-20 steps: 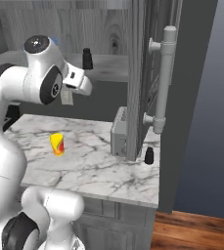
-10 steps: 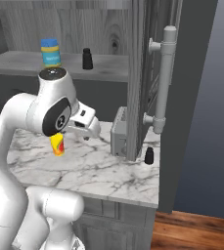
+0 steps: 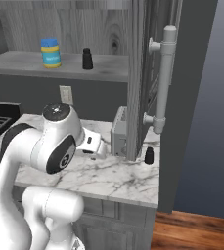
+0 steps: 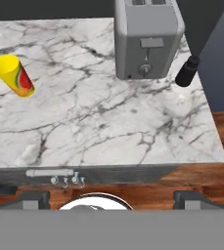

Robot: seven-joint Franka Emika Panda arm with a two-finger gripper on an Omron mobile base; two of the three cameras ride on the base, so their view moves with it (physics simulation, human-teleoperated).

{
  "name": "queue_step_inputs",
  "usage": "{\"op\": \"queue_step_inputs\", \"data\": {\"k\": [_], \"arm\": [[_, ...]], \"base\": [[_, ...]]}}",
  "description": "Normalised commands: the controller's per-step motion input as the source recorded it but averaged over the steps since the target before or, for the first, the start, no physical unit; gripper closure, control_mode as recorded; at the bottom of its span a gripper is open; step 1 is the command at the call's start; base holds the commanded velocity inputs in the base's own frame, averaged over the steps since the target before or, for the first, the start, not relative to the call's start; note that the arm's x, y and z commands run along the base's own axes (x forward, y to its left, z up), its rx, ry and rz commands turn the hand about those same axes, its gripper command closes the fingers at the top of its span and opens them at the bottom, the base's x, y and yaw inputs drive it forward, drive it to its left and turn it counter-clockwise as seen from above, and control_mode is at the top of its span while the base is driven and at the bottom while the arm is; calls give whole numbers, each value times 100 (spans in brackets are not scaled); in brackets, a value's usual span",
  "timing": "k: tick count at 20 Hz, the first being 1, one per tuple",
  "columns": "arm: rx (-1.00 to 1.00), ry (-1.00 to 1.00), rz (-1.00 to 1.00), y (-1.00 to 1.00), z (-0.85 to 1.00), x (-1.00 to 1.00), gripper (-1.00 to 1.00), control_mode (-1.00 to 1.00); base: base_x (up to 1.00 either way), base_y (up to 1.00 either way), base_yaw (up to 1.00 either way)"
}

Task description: There are various items on the counter. Only move the condiments/shakers into the cabinet.

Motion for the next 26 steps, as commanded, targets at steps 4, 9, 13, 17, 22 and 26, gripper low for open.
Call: {"op": "queue_step_inputs", "data": {"k": [4,9,13,17,22,26], "arm": [[3,-27,14,-21,-9,0,-100,-100],[8,-32,11,-20,-9,-4,-100,-100],[8,-25,6,-26,-1,0,-100,-100],[1,-15,5,-19,-24,0,-100,-100],[6,-11,6,-2,-69,-21,-100,-100],[8,-9,4,-10,-76,-9,-100,-100]], "base": [[0,0,0],[0,0,0],[0,0,0],[0,0,0],[0,0,0],[0,0,0]]}}
